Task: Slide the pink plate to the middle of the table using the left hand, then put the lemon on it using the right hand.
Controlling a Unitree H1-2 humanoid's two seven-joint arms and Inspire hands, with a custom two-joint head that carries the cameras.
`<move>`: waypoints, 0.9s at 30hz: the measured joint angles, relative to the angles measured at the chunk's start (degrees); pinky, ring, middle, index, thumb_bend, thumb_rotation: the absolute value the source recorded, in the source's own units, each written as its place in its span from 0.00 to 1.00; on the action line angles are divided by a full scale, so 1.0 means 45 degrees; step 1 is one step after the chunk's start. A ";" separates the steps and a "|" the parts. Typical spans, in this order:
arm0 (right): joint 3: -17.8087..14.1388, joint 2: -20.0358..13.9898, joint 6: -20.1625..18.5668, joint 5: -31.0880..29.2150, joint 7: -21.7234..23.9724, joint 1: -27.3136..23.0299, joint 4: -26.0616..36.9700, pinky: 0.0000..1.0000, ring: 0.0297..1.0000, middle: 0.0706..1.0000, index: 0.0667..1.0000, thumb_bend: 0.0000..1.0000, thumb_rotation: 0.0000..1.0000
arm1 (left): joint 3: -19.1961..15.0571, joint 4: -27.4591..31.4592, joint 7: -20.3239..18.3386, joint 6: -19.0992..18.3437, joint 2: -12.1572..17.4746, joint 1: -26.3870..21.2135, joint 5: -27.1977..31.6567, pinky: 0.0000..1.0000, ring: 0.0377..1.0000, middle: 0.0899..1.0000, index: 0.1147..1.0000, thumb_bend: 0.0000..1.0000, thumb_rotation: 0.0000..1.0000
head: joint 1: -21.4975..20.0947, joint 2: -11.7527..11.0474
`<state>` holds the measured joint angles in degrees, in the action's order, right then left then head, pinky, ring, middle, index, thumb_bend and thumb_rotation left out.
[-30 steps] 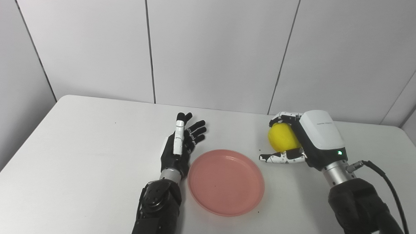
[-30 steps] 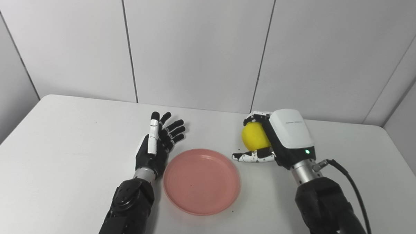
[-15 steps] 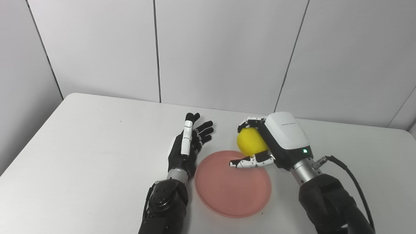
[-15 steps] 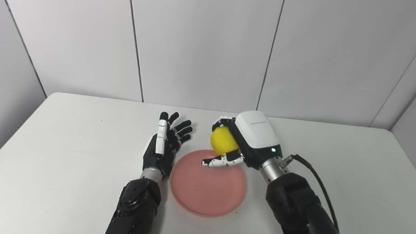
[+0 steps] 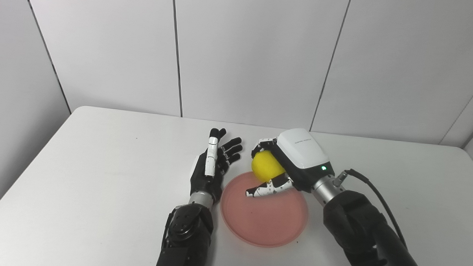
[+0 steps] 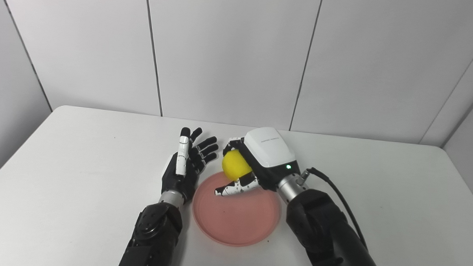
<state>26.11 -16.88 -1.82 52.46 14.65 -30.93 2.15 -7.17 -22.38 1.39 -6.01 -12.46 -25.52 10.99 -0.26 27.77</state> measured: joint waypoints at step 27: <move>0.0823 0.0218 0.0490 0.0125 0.0543 -0.0029 -0.1507 0.22 0.26 0.31 0.35 0.69 0.46 | 0.0004 -0.0261 -0.0428 0.0030 0.0319 -0.0141 0.0003 0.84 0.79 0.78 0.91 0.78 0.90 | -0.0274 -0.0058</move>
<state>29.82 -15.90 0.38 53.03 17.09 -31.06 -4.63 -7.15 -23.55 -0.54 -5.87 -11.02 -26.15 11.00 -1.49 27.51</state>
